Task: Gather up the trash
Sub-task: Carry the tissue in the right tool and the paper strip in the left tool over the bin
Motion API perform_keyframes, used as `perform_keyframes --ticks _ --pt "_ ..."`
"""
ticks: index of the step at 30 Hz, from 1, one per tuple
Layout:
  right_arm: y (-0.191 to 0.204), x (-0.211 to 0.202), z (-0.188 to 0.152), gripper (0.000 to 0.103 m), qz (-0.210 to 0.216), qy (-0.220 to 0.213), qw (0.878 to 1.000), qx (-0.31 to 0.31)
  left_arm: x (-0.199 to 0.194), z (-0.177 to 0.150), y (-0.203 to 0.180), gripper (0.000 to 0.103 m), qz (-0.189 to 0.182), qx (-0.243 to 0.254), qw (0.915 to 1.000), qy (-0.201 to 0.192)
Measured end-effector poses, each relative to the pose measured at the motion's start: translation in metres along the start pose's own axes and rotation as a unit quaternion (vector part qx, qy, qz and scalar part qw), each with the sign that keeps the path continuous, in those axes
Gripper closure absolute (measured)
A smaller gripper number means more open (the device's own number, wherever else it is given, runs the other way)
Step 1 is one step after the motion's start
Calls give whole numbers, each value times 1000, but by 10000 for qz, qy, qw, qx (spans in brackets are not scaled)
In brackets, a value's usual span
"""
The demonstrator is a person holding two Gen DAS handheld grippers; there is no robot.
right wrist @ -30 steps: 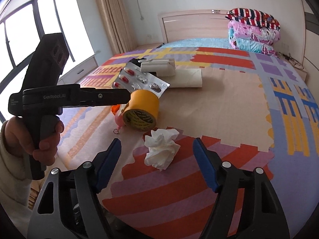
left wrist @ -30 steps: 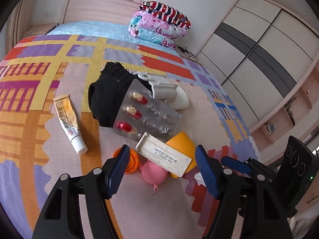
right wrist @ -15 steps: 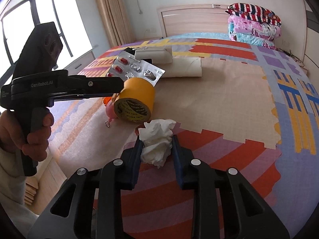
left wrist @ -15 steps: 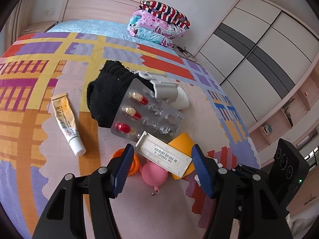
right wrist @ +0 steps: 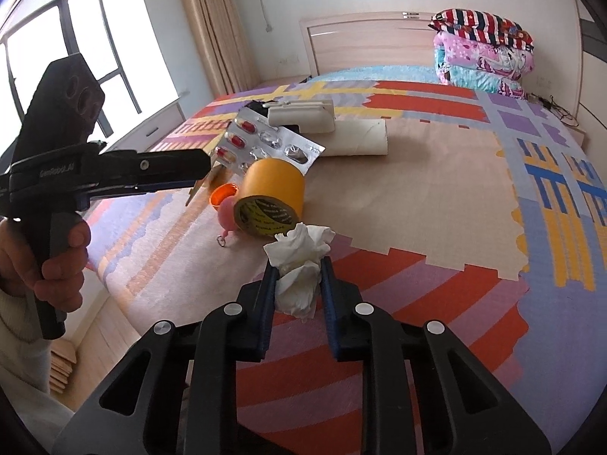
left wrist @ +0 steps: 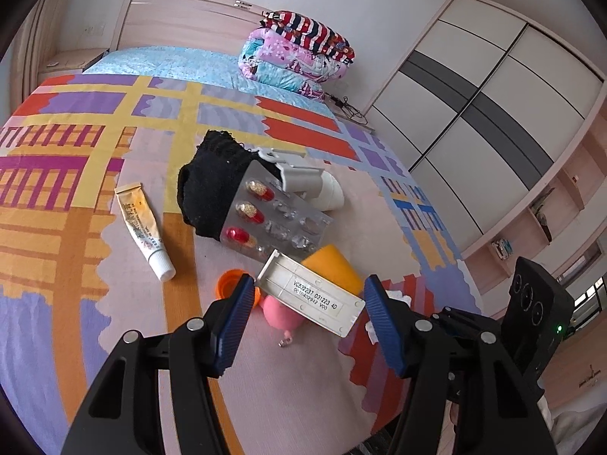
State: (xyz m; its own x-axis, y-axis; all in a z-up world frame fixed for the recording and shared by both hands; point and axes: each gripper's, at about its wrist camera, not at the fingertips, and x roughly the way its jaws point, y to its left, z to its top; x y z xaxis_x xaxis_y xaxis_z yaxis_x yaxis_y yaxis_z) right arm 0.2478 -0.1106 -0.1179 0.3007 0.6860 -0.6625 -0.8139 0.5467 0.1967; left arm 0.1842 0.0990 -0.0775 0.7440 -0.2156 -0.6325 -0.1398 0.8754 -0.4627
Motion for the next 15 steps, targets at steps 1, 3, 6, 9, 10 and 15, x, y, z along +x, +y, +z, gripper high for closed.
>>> perform_keyframes --ticks 1,3,6,9,10,15 --pt "1 -2 0 81 5 -14 10000 -12 -3 -2 -2 45 -14 22 10000 -3" --pt "4 -8 0 81 5 -60 10000 -47 -7 -6 -4 45 -11 43 10000 -6" --pt "9 -17 0 81 5 -110 9999 -98 -16 -12 -9 45 -37 72 10000 -32" --pt "15 -28 -3 81 17 -162 9998 -141 -25 -18 -14 45 -67 115 9999 -58" --pt "16 -31 -4 81 21 -179 9997 -155 -29 -22 -17 45 -81 147 9998 -66" --pt "26 -48 -10 81 65 -250 9994 -213 -42 -36 -28 45 -99 252 9996 -76"
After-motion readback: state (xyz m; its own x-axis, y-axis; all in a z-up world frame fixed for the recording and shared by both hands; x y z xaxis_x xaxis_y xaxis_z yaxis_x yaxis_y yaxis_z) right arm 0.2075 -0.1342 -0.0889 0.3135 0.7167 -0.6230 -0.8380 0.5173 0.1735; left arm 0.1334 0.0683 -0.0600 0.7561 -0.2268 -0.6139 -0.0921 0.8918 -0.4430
